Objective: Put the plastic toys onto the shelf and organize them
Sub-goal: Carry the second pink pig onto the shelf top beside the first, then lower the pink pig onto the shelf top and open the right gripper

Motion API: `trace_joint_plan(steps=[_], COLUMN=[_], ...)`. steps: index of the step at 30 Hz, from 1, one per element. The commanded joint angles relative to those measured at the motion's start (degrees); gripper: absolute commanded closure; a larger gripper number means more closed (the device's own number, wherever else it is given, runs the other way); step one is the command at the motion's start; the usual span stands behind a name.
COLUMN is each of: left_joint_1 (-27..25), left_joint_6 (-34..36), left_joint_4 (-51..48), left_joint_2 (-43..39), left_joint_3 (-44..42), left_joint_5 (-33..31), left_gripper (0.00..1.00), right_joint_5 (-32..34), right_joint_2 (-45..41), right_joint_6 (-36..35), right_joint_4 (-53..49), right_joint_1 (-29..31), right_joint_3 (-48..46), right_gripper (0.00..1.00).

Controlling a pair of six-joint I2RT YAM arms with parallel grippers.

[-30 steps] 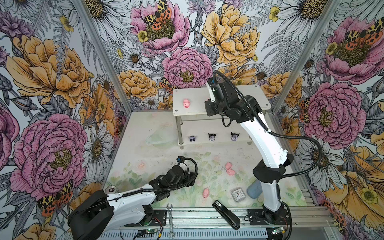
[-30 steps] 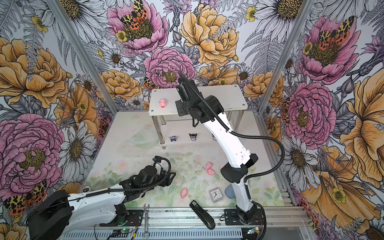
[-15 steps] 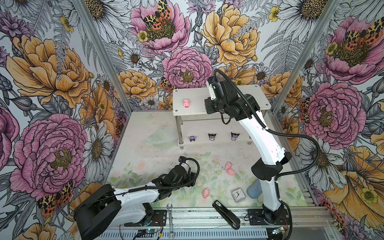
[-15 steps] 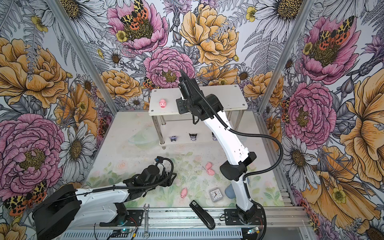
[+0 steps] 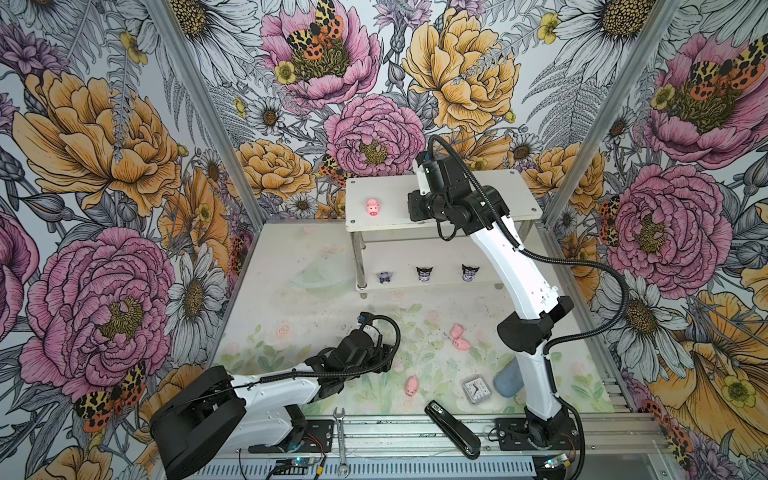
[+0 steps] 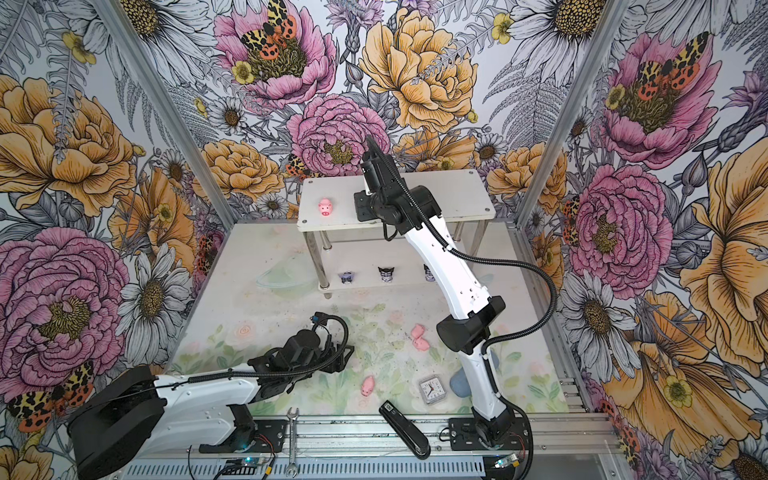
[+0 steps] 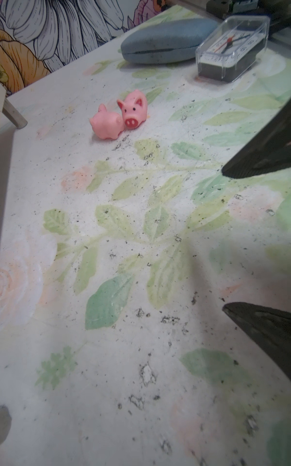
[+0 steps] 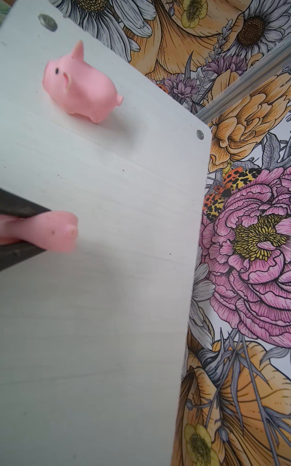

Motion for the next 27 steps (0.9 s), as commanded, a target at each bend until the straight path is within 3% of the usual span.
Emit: trace_joint_plan(steps=[1,7,27], left_joint_1=[0.3,0.4,0.5], left_joint_6=[1.1,1.2,1.2], left_joint_4=[2.1,2.7,3.7], left_joint_2=[0.7,1.5,2.7], left_joint_3=[1.1,1.4,1.5], left_joint_5=[0.9,1.5,2.3], left_gripper=[0.21,0.2,0.2], right_joint_5=[-1.6,-1.9,-5.0], right_joint_2=[1.5,2.0,2.6], right_joint_6=[1.0,1.4,4.2], right_joint_4=[1.7,1.6,2.3], right_joint_1=[-0.5,-0.8,-0.5], right_joint_3=[1.3,1.0,1.0], right_gripper=[0.77,0.66,0.53])
